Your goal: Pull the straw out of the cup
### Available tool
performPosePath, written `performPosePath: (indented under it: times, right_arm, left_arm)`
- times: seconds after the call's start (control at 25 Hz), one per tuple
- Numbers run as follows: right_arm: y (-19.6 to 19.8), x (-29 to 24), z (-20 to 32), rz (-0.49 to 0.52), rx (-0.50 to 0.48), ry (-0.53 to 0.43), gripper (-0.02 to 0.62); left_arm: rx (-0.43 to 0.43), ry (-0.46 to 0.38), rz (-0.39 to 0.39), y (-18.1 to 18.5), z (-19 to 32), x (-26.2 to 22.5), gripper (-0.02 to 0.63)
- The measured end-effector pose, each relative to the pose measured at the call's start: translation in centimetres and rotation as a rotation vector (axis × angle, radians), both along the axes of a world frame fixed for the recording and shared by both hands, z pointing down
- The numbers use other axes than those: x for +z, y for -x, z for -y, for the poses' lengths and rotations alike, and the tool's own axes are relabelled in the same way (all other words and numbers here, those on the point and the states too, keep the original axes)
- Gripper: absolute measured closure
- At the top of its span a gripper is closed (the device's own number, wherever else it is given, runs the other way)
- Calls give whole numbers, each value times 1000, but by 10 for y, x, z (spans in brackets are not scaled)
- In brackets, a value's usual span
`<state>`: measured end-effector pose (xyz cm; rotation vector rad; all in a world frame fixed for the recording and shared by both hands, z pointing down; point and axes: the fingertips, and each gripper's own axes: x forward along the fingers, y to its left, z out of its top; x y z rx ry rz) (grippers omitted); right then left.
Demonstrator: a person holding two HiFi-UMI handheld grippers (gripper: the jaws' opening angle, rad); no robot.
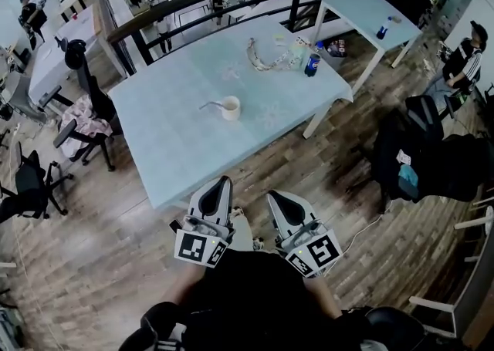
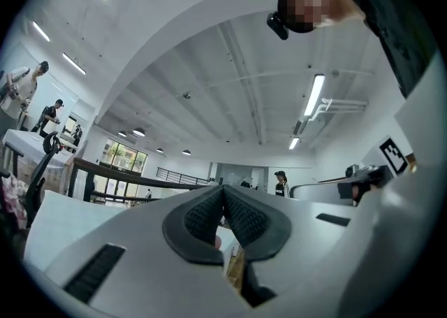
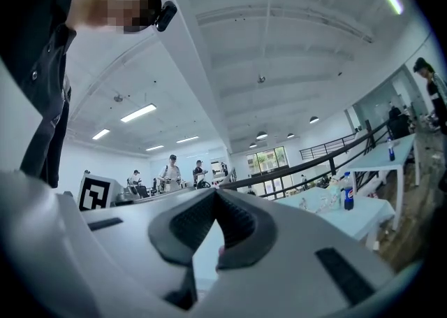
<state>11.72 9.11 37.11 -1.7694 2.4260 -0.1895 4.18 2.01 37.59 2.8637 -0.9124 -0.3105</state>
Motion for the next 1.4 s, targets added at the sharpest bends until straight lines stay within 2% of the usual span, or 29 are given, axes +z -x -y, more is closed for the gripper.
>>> performPosePath:
  times: [0.4, 0.8, 1.12, 1.4]
  right_arm:
    - [-53, 11, 57, -13, -16, 35, 587]
    - [-101, 7, 141, -12, -46, 55, 586]
    - [-121, -6, 217, -22, -83, 32, 586]
    - [-117, -6, 262, -48, -144, 15, 586]
  left_arm:
    - [-36, 44, 8, -47, 50, 25, 594]
    - [-66, 80, 11, -97, 134, 29, 592]
    - [-104, 86, 3, -117, 209, 28, 592]
    - [-162, 60, -7, -111, 248, 27, 592]
